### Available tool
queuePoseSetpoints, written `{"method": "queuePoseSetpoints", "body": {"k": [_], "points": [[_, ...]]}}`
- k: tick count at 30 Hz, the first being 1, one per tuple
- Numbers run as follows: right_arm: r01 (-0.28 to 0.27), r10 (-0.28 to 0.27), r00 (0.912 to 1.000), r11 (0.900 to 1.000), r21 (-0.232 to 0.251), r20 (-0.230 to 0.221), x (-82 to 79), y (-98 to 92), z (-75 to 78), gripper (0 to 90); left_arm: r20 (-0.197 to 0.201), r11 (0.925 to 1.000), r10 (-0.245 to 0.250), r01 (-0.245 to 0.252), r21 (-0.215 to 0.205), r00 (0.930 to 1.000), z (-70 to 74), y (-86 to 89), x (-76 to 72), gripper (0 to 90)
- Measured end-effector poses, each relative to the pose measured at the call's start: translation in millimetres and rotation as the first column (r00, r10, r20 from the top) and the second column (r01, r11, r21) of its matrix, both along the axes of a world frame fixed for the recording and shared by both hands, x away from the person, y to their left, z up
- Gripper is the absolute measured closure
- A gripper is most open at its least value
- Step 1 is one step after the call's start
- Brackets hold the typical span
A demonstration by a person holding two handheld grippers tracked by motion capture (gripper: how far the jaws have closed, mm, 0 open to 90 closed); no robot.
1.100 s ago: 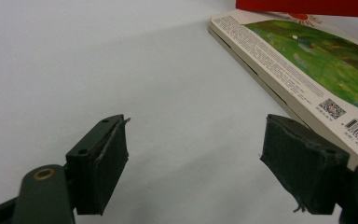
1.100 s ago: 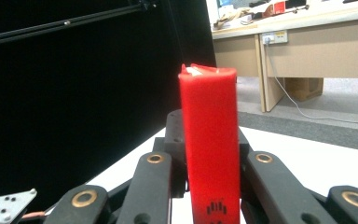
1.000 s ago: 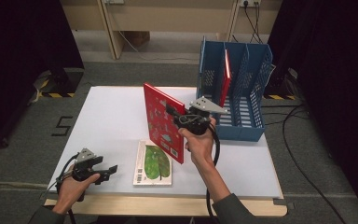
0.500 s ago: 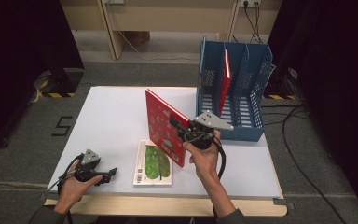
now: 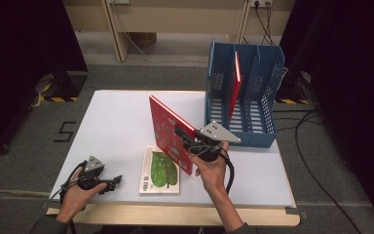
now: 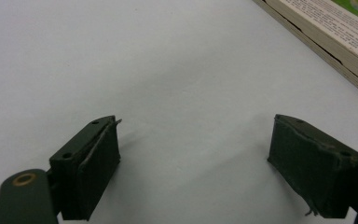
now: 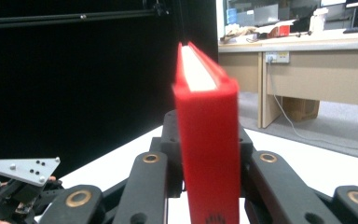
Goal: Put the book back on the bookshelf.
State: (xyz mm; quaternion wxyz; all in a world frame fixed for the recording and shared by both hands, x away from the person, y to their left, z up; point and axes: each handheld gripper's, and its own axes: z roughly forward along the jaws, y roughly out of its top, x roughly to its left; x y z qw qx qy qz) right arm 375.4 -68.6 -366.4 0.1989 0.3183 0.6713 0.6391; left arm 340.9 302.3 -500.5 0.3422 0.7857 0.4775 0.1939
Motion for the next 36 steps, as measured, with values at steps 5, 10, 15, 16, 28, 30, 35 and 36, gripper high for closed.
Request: {"method": "queuePoseSetpoints", "body": {"k": [5,10,15,16,28,30,35,36], "points": [[-0.018,0.018,0.9995,1.0,0.011,-0.024,1.8,1.8,-11.7,74.9,0.001,1.0,0.0,0.0,-0.002,1.0,-0.1,0.0,-0.1,14.8],[-0.011,0.01,0.9994,1.0,-0.021,-0.033,1.3,4.2,-18.4,74.9,0.0,1.0,0.0,0.0,-0.001,1.0,0.0,-0.2,-0.2,14.8],[-0.007,0.006,0.9997,0.999,-0.043,-0.024,0.8,7.1,-22.8,74.9,0.0,1.0,-0.001,0.001,-0.001,1.0,-0.1,-0.2,-0.4,14.8],[-0.006,0.005,0.9997,0.999,-0.051,-0.025,1.0,7.3,-23.7,74.9,0.0,1.0,-0.001,0.001,-0.001,1.0,-0.1,-0.2,-0.3,14.8],[-0.007,0.005,0.9996,0.998,-0.063,-0.028,6.5,14.6,-48.4,74.3,0.0,1.0,-0.002,0.002,-0.003,1.0,-0.1,-0.6,-0.5,14.7],[-0.013,0.011,0.9995,0.997,-0.071,-0.03,7.6,15.5,-52.3,74.0,0.0,1.0,-0.003,0.003,-0.001,1.0,0.0,-0.7,-0.5,14.7],[-0.018,0.017,0.9996,0.998,-0.057,-0.024,9.4,15.7,-58.4,73.7,-0.001,1.0,-0.005,0.005,0.0,1.0,0.1,-0.7,-0.4,14.7],[-0.017,0.015,0.9994,0.998,-0.056,-0.031,9.8,15.7,-59.6,73.5,0.0,1.0,-0.006,0.006,0.0,1.0,0.0,-0.7,-0.4,14.7]]}}
